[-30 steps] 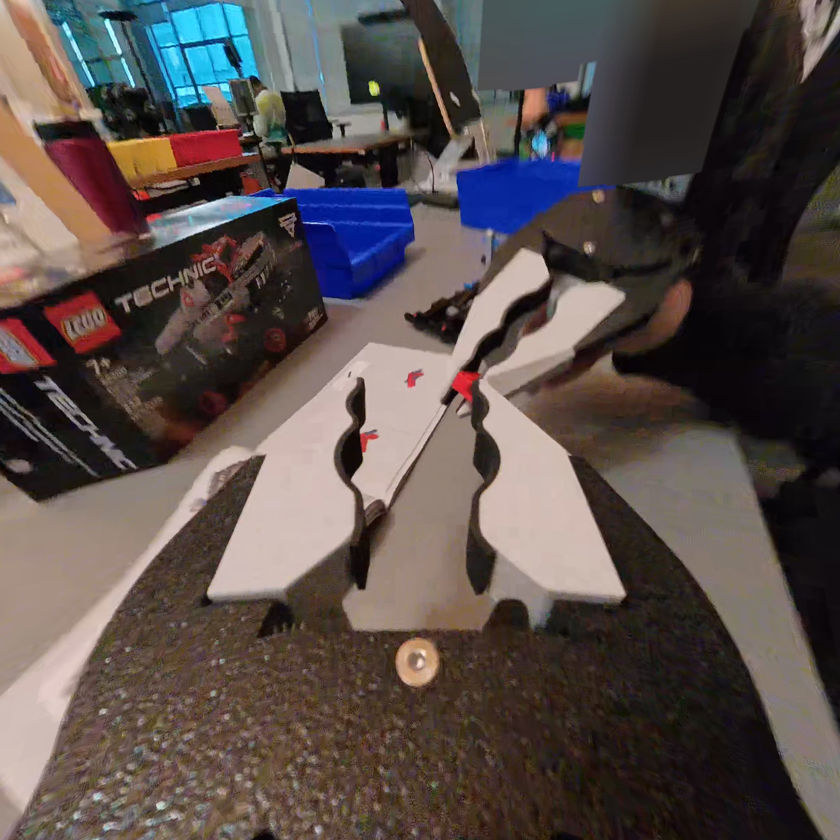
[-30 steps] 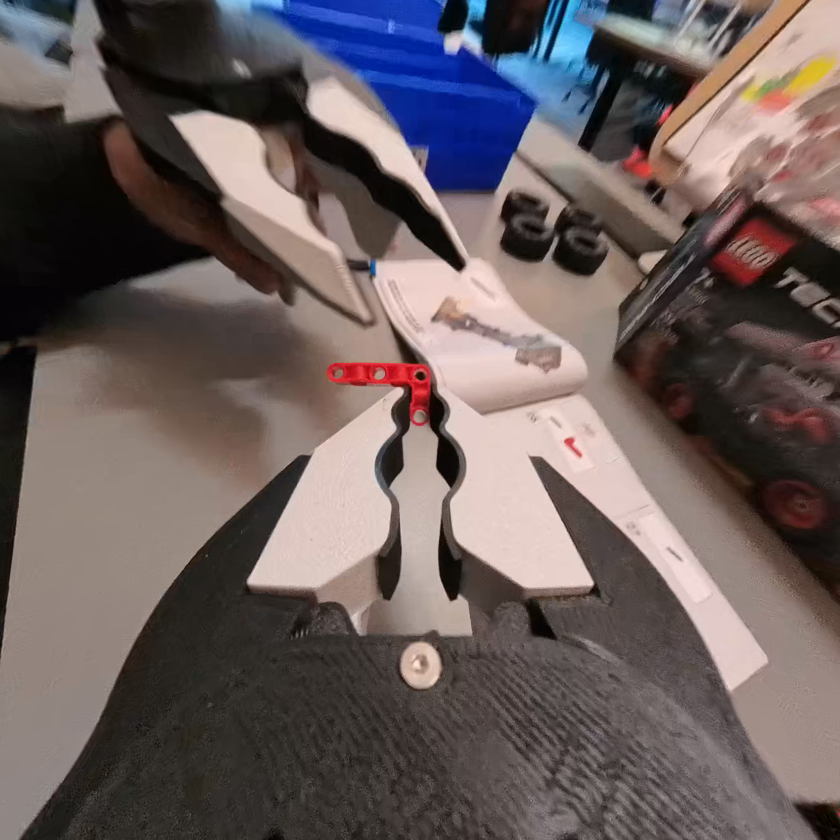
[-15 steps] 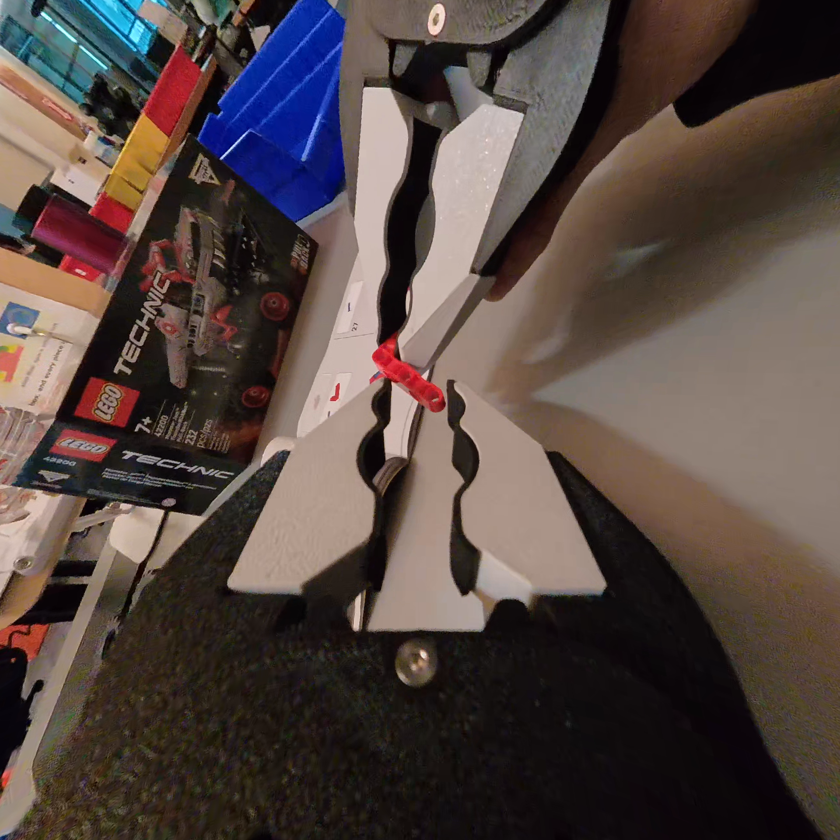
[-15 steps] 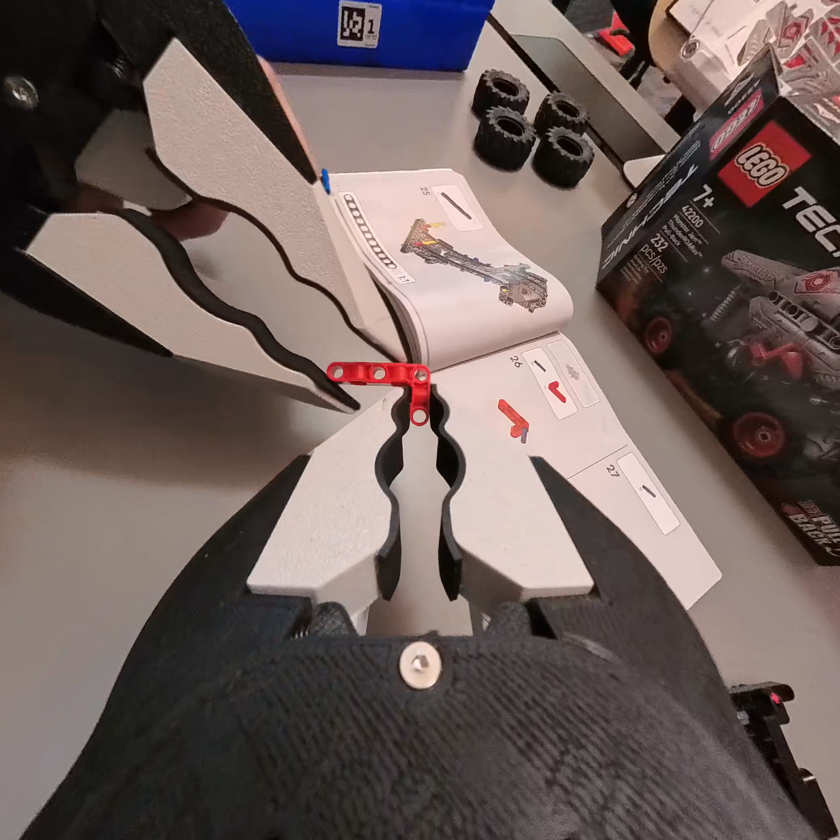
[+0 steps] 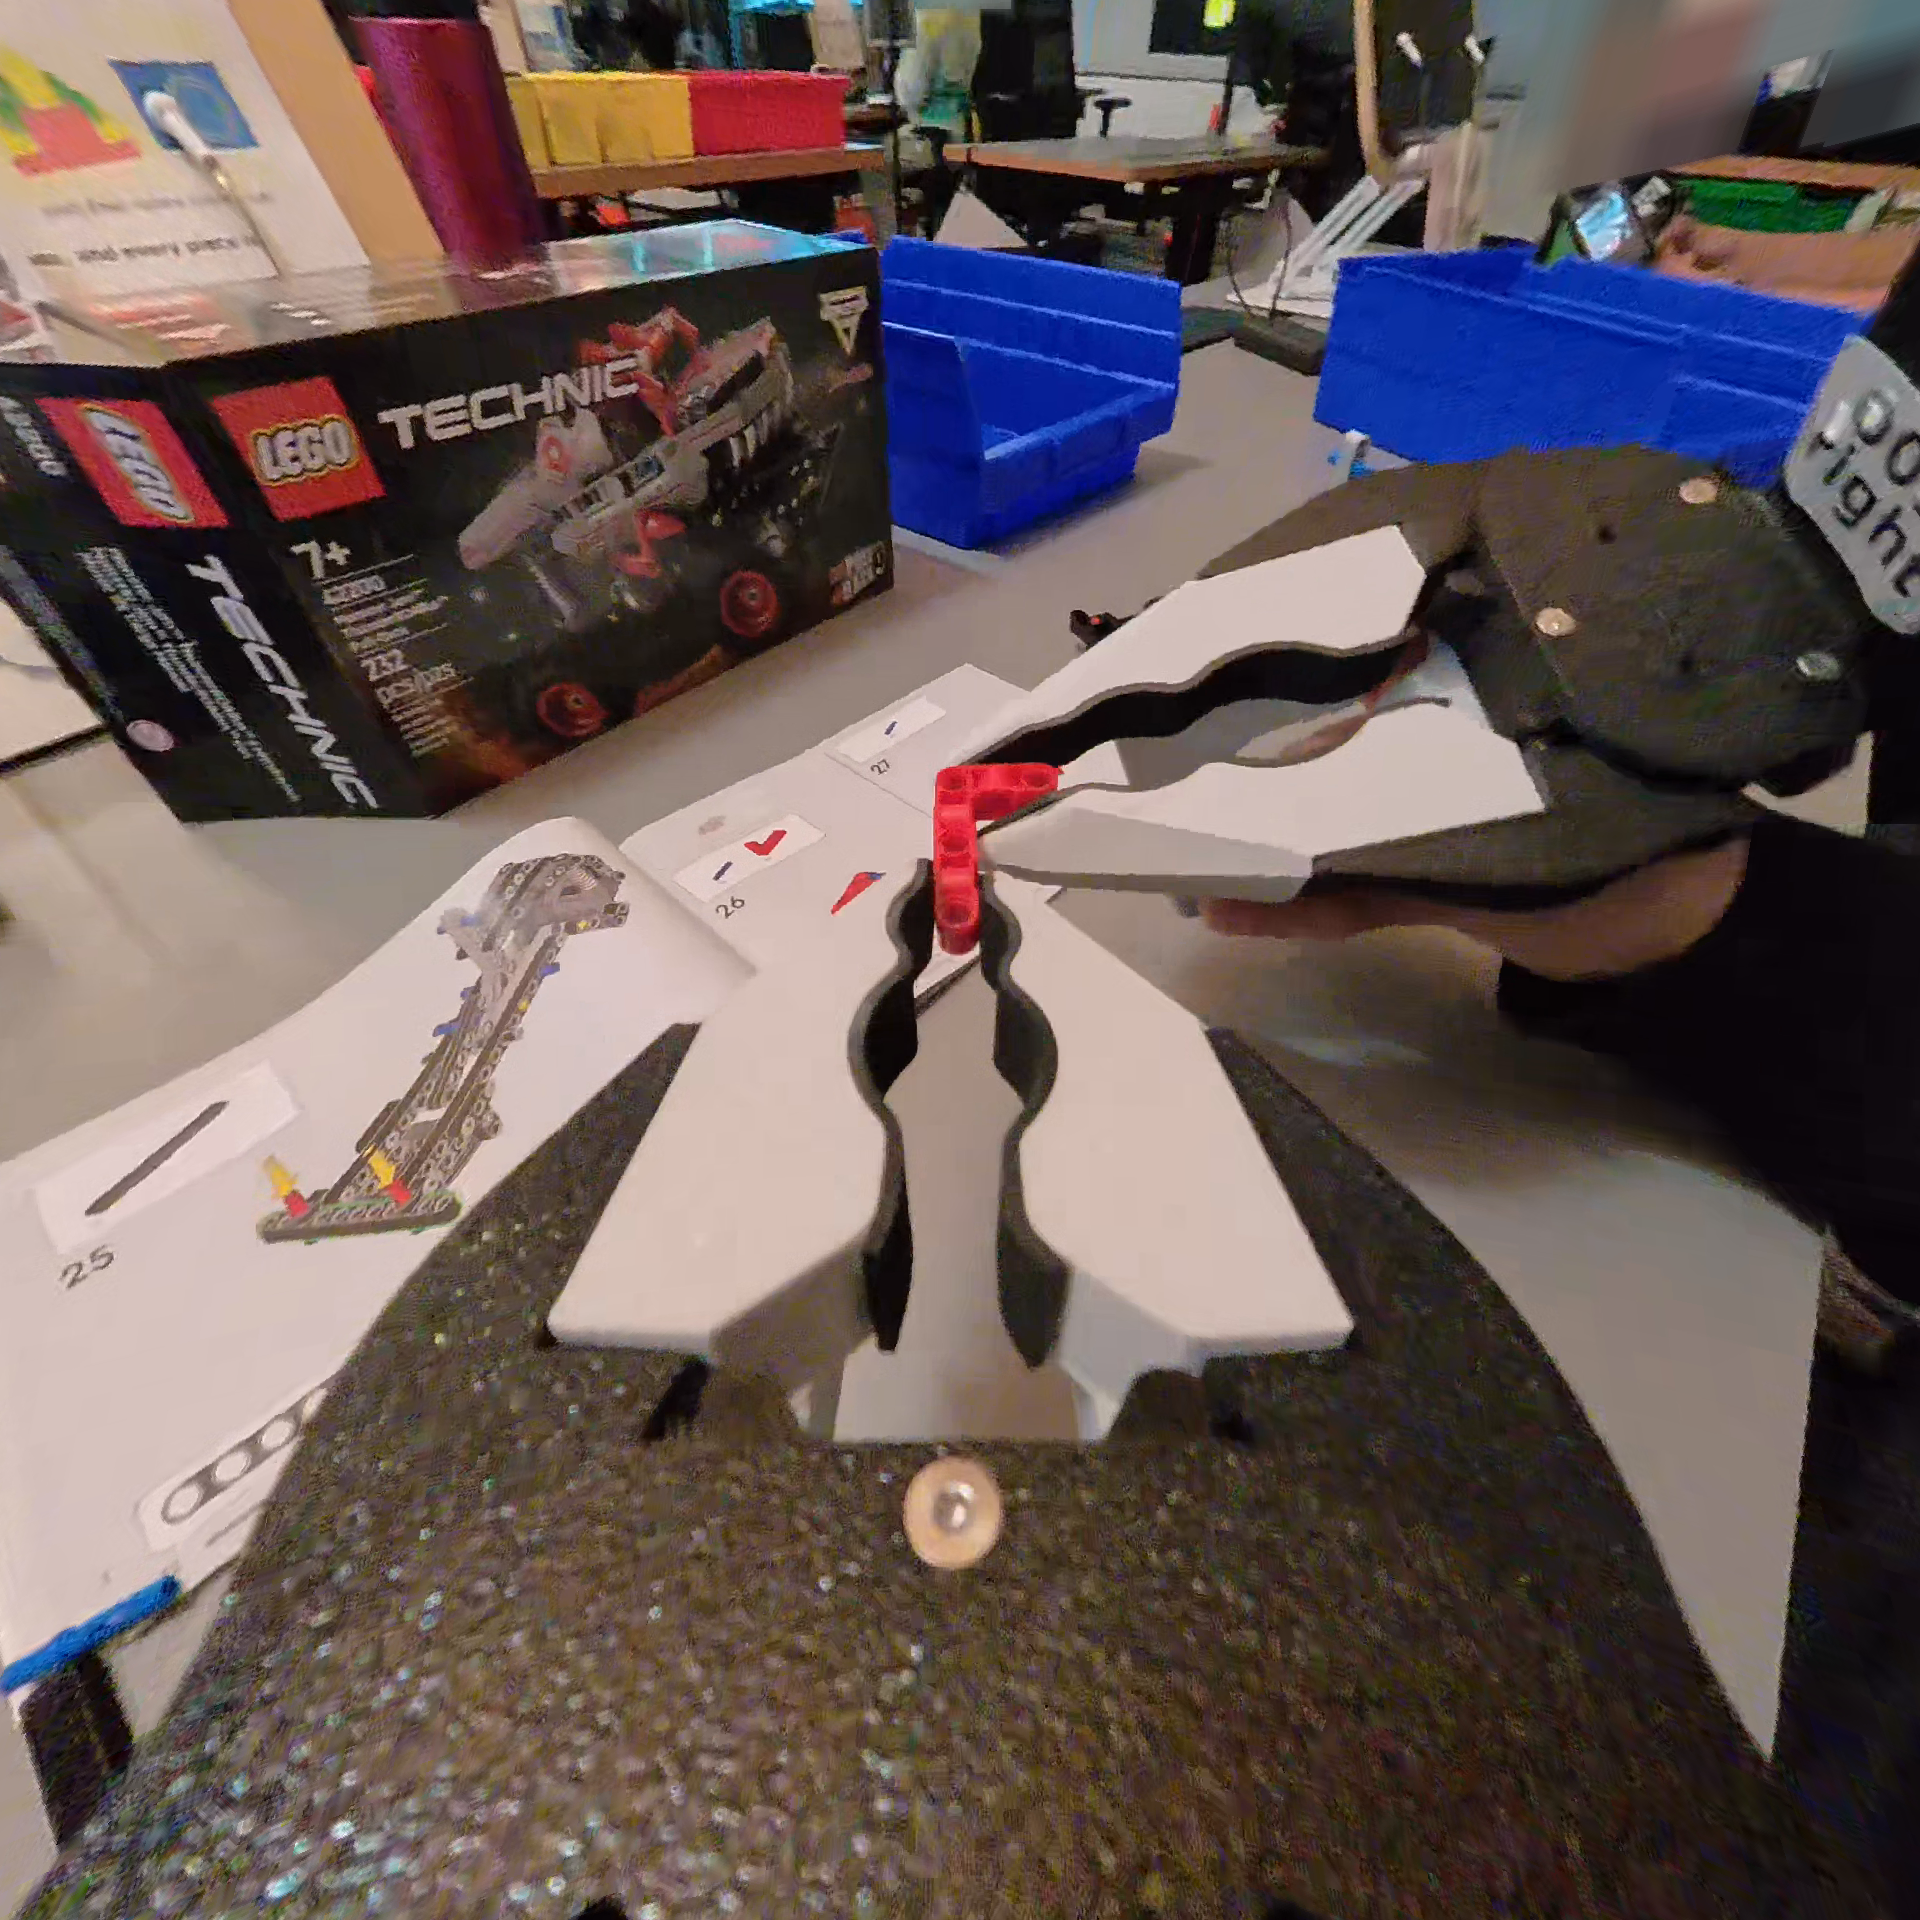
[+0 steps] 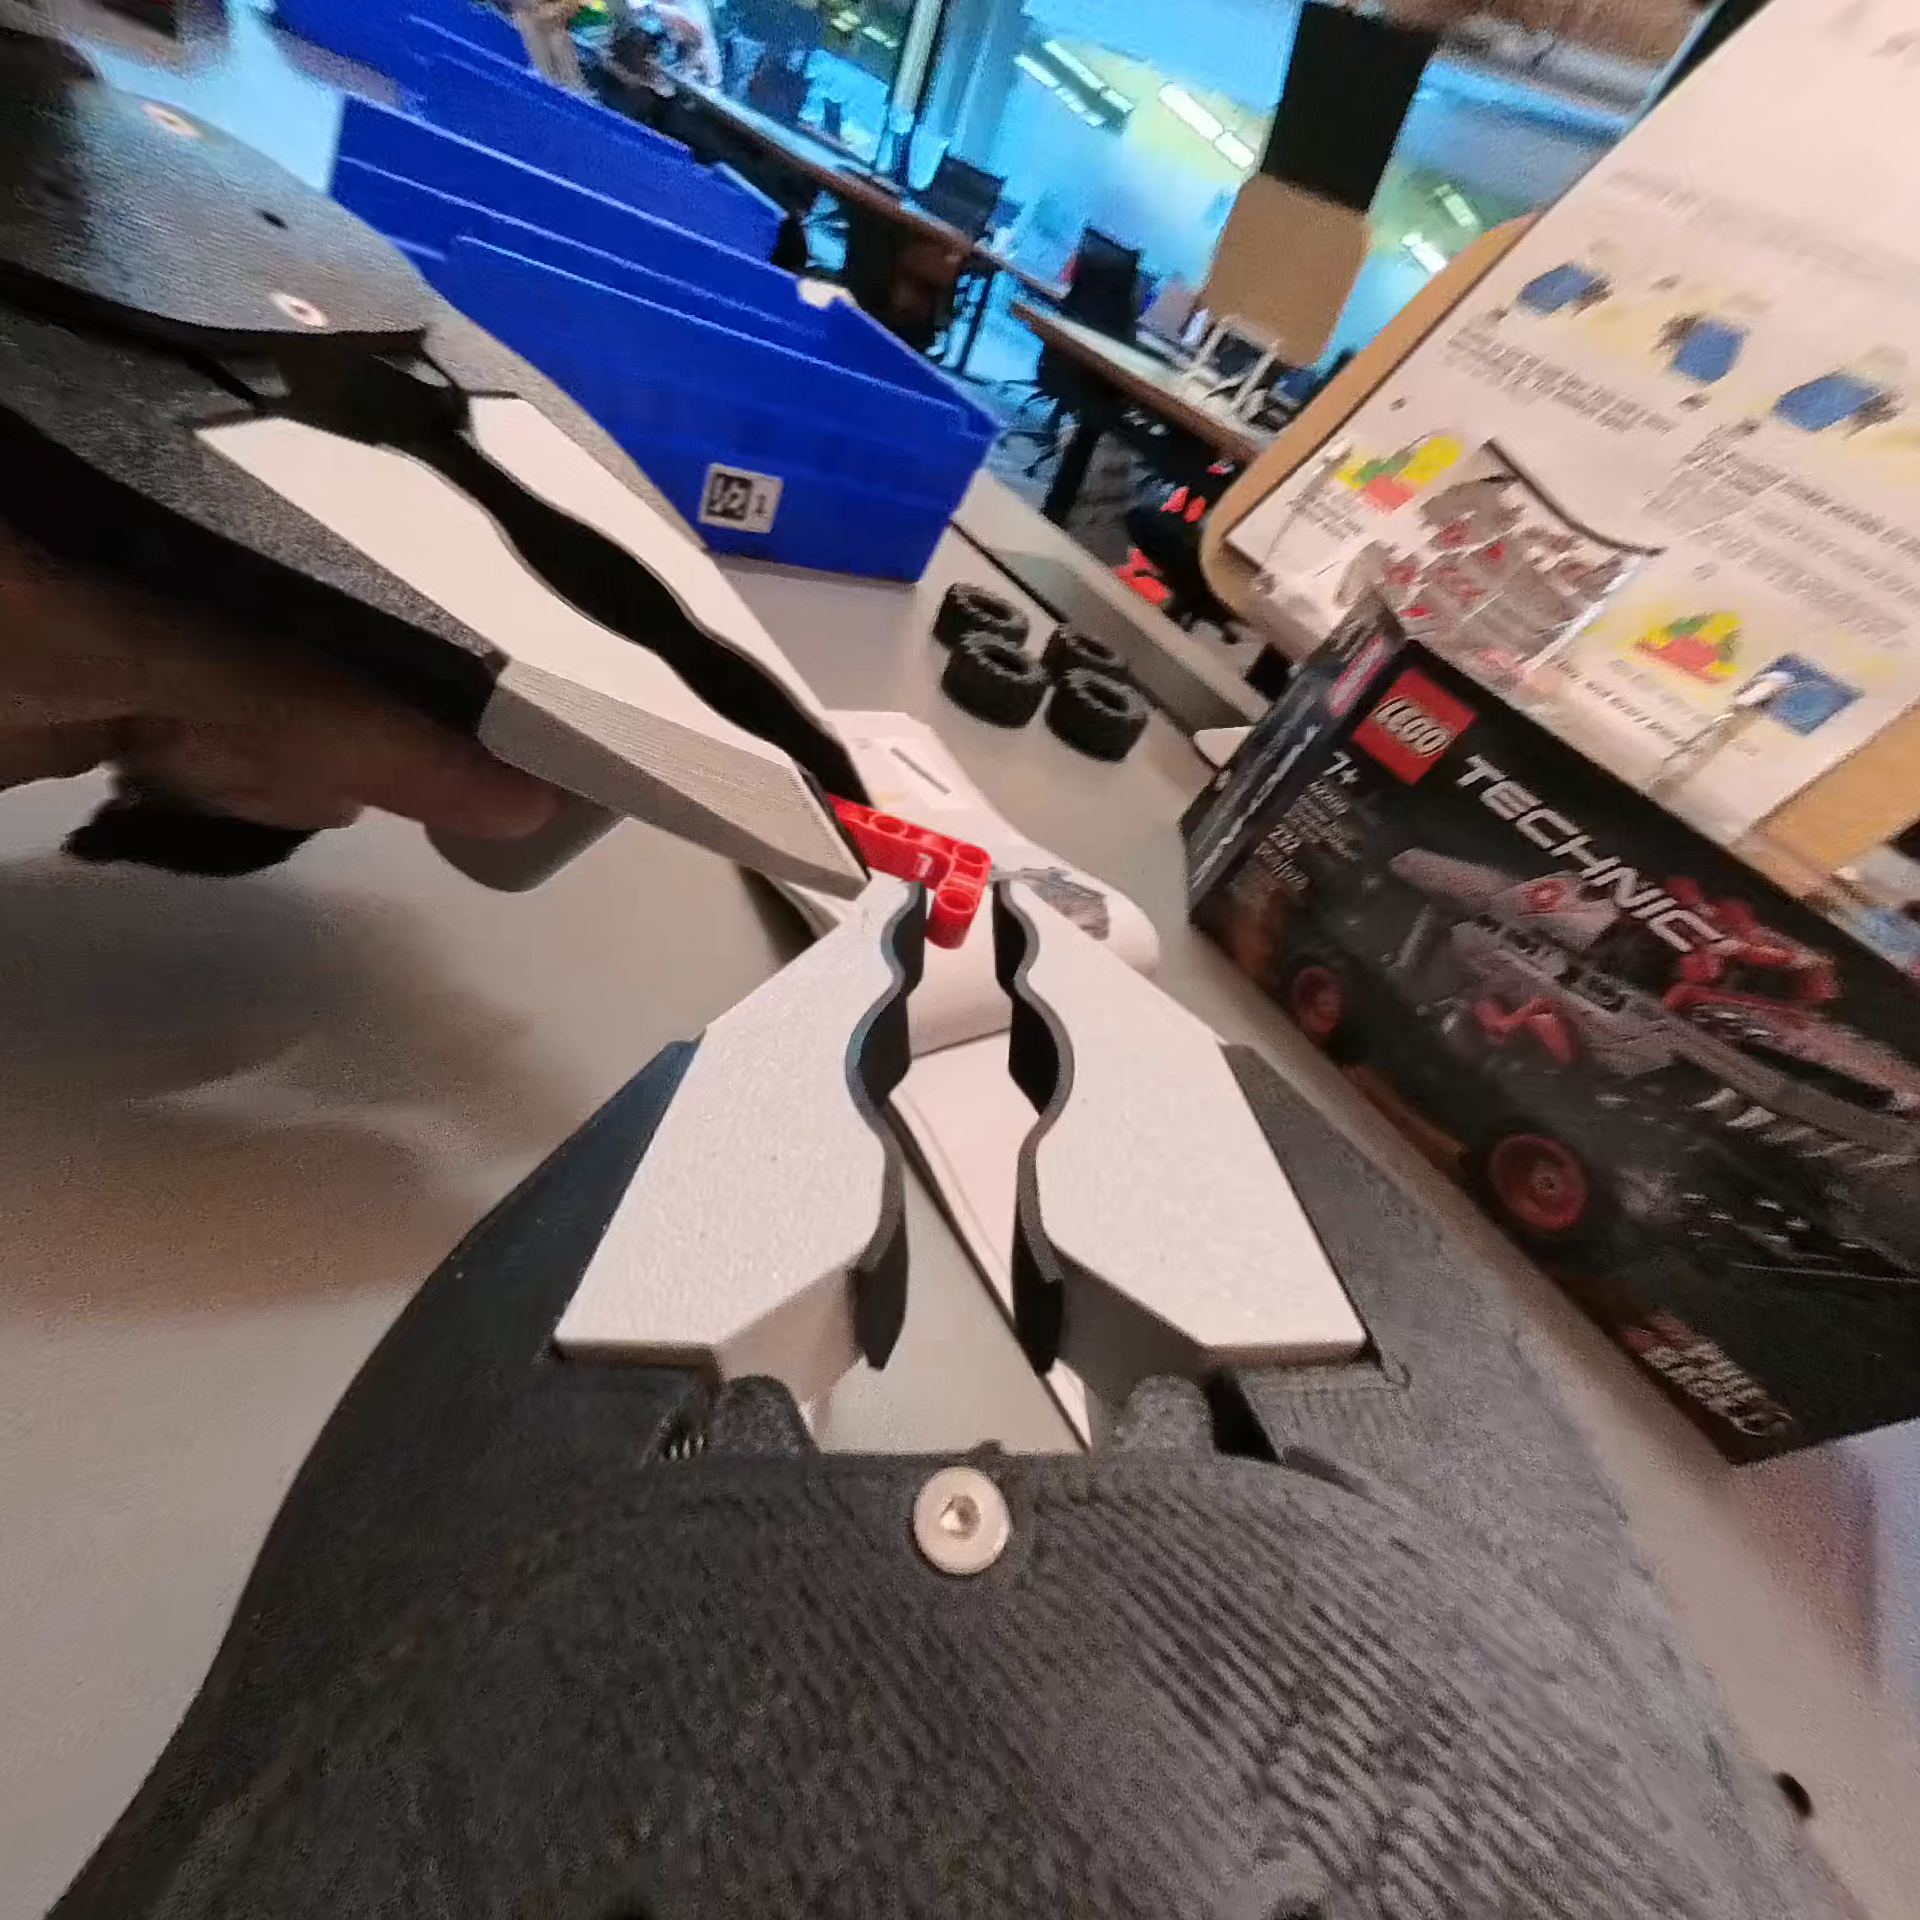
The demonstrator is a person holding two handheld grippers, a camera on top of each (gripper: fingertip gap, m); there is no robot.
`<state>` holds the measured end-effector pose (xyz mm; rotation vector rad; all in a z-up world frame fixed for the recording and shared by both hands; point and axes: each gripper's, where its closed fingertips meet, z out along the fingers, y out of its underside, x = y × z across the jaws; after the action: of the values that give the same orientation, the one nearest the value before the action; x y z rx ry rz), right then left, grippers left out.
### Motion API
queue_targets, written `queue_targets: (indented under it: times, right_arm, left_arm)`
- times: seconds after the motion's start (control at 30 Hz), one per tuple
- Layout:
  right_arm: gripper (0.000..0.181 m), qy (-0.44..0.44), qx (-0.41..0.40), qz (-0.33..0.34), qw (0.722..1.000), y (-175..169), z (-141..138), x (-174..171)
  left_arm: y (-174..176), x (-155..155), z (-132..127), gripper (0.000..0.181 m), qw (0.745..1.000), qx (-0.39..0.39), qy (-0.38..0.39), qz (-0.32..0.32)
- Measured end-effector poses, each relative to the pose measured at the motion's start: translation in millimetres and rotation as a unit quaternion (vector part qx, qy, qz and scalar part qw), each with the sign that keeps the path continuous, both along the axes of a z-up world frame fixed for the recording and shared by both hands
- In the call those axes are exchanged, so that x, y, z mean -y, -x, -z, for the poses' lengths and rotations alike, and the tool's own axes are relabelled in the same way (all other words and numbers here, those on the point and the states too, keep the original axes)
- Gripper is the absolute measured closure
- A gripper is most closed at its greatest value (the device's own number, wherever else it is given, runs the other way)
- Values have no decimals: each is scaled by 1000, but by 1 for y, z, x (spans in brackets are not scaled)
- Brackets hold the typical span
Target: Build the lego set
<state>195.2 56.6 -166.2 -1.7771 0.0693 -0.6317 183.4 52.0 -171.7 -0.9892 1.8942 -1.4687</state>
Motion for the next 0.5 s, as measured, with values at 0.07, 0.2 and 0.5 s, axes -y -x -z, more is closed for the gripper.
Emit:
queue_targets:
  times: [0.07,0.2,0.5]
  right_arm:
    - [174,-18,9,26,999,-3,-3,-2]
    - [174,-64,15,51,997,-5,-7,-5]
    - [169,-99,19,20,995,2,-16,-11]
  left_arm:
    - [-2,-3,-2,177,999,15,-18,-38]
    - [-3,-8,-5,177,995,37,-46,-83]
    - [0,-16,-13,177,997,16,23,-72]
